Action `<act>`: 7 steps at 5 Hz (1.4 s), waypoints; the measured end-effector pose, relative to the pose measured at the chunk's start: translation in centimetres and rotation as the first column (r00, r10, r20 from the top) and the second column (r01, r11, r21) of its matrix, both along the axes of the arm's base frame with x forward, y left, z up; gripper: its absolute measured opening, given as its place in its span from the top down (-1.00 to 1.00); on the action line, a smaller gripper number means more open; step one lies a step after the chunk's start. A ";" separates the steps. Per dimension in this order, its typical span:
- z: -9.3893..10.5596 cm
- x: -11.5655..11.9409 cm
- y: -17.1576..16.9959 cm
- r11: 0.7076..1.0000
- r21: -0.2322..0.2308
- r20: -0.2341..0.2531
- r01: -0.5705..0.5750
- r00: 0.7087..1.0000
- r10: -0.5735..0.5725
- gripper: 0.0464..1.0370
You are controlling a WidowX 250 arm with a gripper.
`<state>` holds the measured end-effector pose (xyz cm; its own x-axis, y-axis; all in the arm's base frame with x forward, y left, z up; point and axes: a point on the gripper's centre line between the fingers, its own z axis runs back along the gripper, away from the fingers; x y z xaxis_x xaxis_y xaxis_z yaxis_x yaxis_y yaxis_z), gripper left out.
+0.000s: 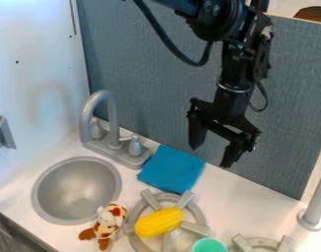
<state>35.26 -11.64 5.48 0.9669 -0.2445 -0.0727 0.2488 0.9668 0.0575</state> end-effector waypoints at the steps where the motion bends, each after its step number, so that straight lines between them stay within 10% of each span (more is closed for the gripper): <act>1: -1.7 -0.5 0.2 1.000 0.016 -0.046 0.002 0.999 -0.001 -0.93; 4: -1.7 2.4 6.5 0.996 0.064 0.041 -0.067 0.997 0.064 -0.93; 7: -8.1 4.0 11.5 0.979 0.039 0.046 -0.199 0.979 0.198 -0.93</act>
